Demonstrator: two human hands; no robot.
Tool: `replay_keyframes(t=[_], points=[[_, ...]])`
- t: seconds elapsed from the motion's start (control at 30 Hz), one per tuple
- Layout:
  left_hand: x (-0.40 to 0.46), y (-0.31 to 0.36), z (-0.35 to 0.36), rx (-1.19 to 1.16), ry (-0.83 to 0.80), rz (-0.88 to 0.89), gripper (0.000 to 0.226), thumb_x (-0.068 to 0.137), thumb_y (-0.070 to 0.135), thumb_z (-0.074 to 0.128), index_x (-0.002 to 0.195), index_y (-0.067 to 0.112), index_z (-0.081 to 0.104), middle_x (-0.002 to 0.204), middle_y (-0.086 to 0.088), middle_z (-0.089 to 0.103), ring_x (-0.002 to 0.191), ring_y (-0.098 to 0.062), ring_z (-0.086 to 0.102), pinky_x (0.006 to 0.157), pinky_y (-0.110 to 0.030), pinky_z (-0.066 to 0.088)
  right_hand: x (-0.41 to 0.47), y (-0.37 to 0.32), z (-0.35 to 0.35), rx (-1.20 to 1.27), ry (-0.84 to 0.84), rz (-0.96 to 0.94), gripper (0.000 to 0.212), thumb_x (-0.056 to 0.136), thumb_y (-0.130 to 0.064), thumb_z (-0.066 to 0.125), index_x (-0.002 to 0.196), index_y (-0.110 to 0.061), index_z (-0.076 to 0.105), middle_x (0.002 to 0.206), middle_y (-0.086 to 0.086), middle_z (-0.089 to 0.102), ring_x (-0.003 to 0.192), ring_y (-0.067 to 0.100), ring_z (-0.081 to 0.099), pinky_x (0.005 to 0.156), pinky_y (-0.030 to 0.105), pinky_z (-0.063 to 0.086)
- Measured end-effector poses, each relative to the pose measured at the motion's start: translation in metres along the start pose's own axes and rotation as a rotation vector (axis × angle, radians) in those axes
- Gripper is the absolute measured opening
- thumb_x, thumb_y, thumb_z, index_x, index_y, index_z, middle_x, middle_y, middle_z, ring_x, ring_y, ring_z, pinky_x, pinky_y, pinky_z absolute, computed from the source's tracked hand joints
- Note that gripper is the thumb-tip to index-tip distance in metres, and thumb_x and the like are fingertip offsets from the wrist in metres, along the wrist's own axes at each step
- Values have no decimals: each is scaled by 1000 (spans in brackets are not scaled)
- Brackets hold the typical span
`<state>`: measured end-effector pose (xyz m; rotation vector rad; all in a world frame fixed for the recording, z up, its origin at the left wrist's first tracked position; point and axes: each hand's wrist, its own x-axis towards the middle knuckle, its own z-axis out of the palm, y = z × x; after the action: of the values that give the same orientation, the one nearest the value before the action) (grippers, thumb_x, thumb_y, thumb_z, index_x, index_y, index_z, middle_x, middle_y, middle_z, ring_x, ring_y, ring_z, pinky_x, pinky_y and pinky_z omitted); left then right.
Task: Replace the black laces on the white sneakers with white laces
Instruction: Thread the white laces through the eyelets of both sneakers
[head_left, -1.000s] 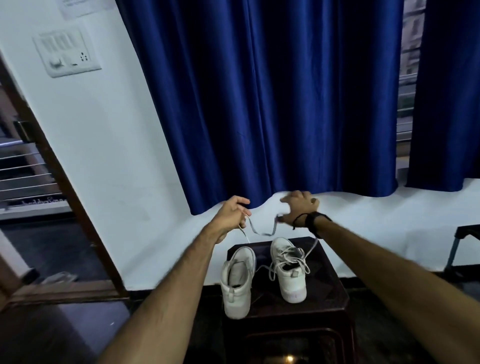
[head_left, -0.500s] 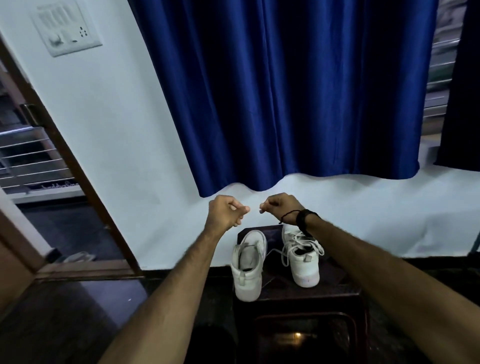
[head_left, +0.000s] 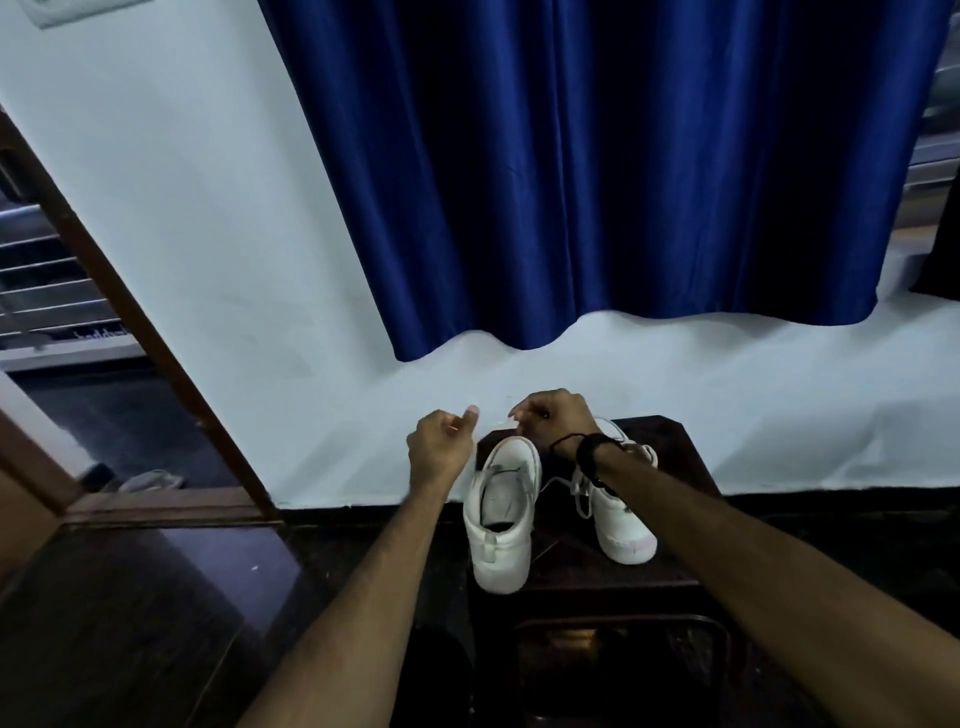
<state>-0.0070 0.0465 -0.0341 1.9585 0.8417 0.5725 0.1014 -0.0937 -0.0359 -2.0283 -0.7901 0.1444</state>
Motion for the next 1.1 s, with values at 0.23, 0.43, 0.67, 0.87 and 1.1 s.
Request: replay_keyframes(t=[0.23,0.43,0.67,0.87,1.1], points=[[-14,-31,39,483,-157,-105,41,73,41,67,97,8,65,104,-11,65,98,-34,64,82,-41,56,9,20,23,-188,-30,215,9,77,-28,68,74,-34,74,87,-8,74,86,15,67,74,25,54],[-35,-48,45,629,86,171,20,88,25,61,91,9,72,96,-11,63,92,-32,64,70,-40,53,8,31,38,-267,-70,173,8,76,-35,60,73,-37,67,86,-11,73,89,18,66,76,34,55],[-61,-53,44,690,216,381,26,65,12,78,91,11,73,83,-5,58,81,-28,59,50,-35,49,0,28,28,-156,-3,58,10,76,-45,61,84,-44,68,76,-24,70,85,0,65,78,28,54],[-68,-58,47,688,285,475,49,62,7,78,111,10,72,84,-7,58,79,-27,56,55,-36,49,-4,23,11,-374,-54,-238,9,90,-42,50,92,-36,58,78,-22,70,83,11,66,75,31,51],[-76,-57,47,663,295,509,54,59,0,76,112,9,72,83,-7,59,77,-27,56,55,-37,49,-1,12,1,-693,-191,-486,10,88,-29,48,95,-30,55,89,-10,69,83,22,63,70,32,43]])
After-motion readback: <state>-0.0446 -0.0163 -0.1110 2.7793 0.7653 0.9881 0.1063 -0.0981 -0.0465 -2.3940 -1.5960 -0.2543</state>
